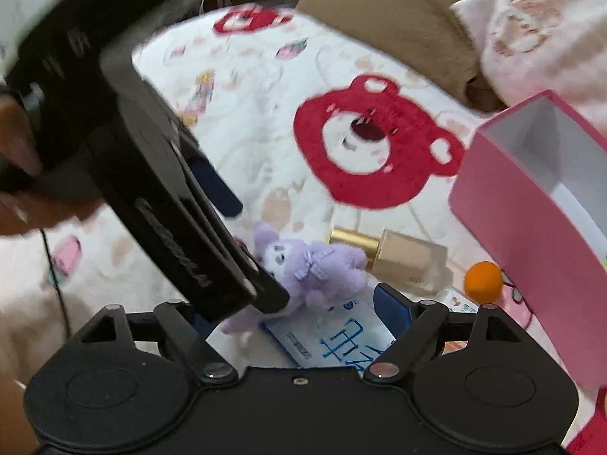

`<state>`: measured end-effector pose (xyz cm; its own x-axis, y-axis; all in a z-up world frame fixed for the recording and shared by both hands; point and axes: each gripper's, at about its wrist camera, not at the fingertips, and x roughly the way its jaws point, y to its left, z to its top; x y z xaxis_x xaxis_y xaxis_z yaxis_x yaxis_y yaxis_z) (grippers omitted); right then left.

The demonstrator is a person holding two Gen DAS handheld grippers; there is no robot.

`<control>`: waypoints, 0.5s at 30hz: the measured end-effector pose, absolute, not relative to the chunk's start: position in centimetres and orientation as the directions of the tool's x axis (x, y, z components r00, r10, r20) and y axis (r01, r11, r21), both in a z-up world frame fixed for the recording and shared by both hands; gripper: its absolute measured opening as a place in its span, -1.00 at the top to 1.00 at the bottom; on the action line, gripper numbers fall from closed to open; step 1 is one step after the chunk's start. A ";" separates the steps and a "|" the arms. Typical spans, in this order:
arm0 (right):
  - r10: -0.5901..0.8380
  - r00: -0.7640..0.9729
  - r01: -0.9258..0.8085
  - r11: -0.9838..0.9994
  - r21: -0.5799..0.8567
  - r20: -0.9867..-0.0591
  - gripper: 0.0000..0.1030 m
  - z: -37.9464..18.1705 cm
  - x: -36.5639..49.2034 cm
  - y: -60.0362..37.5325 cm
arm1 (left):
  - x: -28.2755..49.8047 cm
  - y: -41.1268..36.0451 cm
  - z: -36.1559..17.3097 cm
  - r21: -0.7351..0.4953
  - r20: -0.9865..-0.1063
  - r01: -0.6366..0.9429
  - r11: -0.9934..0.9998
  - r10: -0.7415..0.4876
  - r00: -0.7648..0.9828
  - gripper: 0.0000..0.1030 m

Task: Organize objects
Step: 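Close the left tool on the purple plush toy's head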

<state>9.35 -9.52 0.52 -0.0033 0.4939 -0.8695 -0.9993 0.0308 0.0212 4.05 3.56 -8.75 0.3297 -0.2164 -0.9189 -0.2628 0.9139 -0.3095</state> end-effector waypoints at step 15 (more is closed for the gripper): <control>0.515 -0.108 -0.985 0.063 0.163 -0.851 -0.78 -4.3 11.0 -8.0 | 4.5 4.6 -12.1 -0.408 -0.877 -0.300 0.862 -0.278 0.393 -0.51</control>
<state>10.99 -8.03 -4.29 -0.1080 0.5146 -0.8506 -0.9846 0.0627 0.1629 4.53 4.60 -12.09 0.3928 -0.2783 -0.8765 -0.3005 0.8619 -0.4083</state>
